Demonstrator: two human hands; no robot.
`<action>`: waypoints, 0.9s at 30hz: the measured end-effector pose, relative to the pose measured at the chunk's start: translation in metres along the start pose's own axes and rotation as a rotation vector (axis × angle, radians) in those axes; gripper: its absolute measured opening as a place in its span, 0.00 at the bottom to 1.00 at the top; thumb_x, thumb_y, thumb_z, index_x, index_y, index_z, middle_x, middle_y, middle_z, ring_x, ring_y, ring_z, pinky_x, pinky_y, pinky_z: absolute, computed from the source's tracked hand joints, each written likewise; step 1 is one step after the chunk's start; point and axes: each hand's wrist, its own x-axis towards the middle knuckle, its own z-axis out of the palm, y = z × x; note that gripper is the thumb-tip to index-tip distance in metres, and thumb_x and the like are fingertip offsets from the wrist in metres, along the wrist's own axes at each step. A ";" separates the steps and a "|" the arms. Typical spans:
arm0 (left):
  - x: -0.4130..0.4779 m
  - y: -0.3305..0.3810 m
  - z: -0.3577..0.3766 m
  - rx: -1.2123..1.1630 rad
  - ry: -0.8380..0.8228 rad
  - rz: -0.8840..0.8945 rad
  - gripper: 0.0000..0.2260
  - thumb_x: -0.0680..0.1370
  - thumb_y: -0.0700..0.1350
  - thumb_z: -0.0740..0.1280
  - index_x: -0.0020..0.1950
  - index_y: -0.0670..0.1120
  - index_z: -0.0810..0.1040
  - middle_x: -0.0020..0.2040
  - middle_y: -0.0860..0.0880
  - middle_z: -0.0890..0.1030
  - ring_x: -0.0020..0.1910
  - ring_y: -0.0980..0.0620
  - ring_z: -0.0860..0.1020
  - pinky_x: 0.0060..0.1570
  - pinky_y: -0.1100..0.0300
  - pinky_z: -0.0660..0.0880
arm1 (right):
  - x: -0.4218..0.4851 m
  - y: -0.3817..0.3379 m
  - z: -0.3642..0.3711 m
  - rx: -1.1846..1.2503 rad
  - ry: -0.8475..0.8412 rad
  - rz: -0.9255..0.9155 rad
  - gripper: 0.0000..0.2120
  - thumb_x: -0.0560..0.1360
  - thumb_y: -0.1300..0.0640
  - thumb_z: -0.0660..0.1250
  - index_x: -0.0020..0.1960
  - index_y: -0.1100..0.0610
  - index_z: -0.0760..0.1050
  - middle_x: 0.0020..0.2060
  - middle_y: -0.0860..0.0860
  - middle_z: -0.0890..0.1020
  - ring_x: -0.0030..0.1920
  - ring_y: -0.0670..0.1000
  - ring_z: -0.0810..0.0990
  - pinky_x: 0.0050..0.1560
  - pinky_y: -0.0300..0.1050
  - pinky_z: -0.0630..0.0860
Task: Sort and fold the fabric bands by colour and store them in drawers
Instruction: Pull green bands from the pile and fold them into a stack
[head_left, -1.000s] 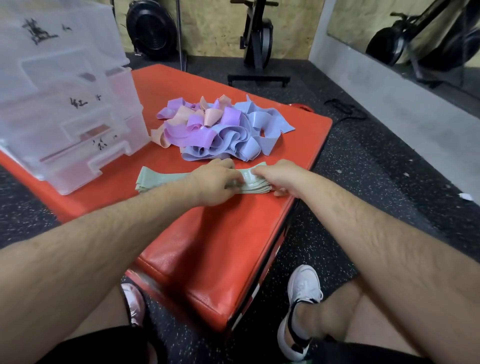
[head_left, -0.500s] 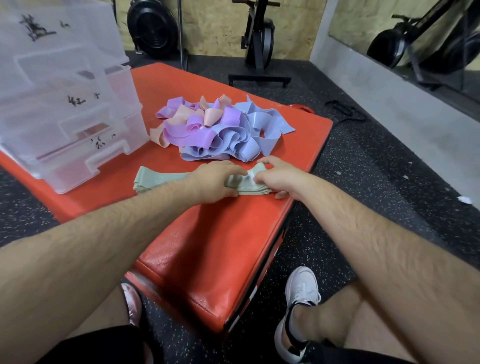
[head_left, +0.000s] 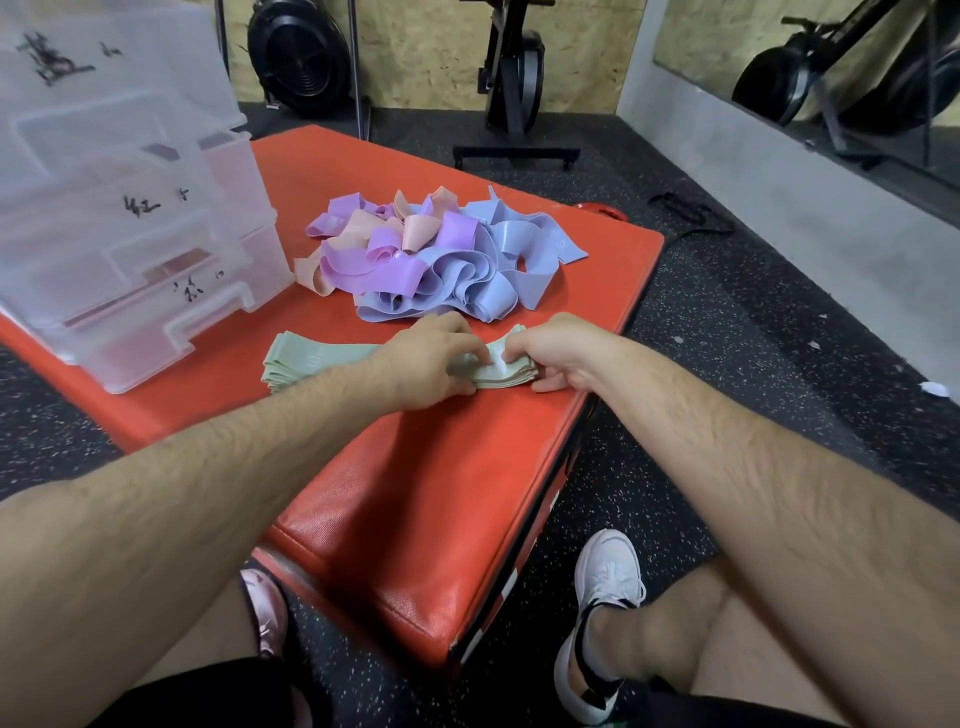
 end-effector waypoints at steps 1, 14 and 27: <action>0.001 0.002 -0.003 0.009 0.015 0.010 0.20 0.69 0.51 0.78 0.60 0.54 0.82 0.56 0.50 0.74 0.57 0.47 0.71 0.63 0.50 0.68 | -0.001 -0.002 -0.001 0.022 -0.003 -0.007 0.08 0.72 0.64 0.71 0.48 0.57 0.75 0.40 0.52 0.81 0.41 0.51 0.81 0.48 0.49 0.83; -0.010 0.014 -0.047 -0.109 -0.083 -0.236 0.10 0.77 0.40 0.64 0.50 0.54 0.81 0.47 0.59 0.79 0.48 0.56 0.77 0.50 0.63 0.72 | -0.020 -0.044 -0.014 -0.538 0.324 -0.268 0.12 0.72 0.53 0.68 0.35 0.56 0.69 0.30 0.50 0.74 0.28 0.49 0.71 0.27 0.42 0.62; -0.032 -0.009 -0.073 -1.142 0.118 -0.643 0.26 0.80 0.66 0.53 0.49 0.44 0.76 0.40 0.43 0.84 0.42 0.42 0.83 0.43 0.54 0.75 | -0.026 -0.084 0.070 -0.510 0.274 -0.532 0.37 0.69 0.44 0.77 0.68 0.62 0.65 0.38 0.46 0.74 0.44 0.51 0.76 0.30 0.41 0.63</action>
